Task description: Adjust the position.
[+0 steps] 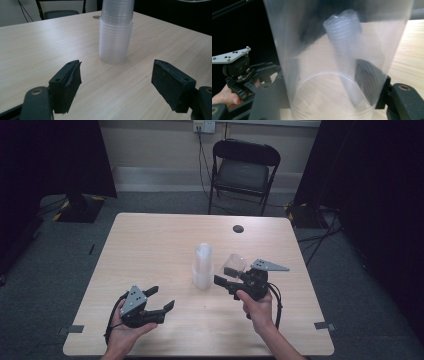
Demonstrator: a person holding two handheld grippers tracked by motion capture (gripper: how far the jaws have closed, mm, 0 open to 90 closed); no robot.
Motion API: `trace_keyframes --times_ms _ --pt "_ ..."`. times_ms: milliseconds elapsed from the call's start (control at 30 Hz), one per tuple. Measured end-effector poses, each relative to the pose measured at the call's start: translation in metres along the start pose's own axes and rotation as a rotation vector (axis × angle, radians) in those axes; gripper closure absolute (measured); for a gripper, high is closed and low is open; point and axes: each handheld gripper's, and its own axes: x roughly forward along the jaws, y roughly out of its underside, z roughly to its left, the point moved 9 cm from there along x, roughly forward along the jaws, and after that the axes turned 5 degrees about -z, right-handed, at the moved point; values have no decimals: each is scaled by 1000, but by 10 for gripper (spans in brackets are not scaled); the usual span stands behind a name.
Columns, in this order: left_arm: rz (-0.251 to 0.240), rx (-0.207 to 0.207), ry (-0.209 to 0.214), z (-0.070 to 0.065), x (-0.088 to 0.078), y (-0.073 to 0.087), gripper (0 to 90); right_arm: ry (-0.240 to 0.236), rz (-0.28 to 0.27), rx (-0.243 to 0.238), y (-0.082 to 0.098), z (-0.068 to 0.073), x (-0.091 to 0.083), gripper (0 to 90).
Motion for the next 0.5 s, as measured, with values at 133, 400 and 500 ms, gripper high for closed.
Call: trace_keyframes --times_ms 133,400,500 --pt "-12 12 36 -7 4 -5 285 -12 2 20 3 3 -3 372" --pt "2 85 64 -24 17 -13 293 -31 -3 89 10 4 -4 374" --pt "6 93 82 -32 22 -16 298 -39 -4 96 10 6 -4 375"
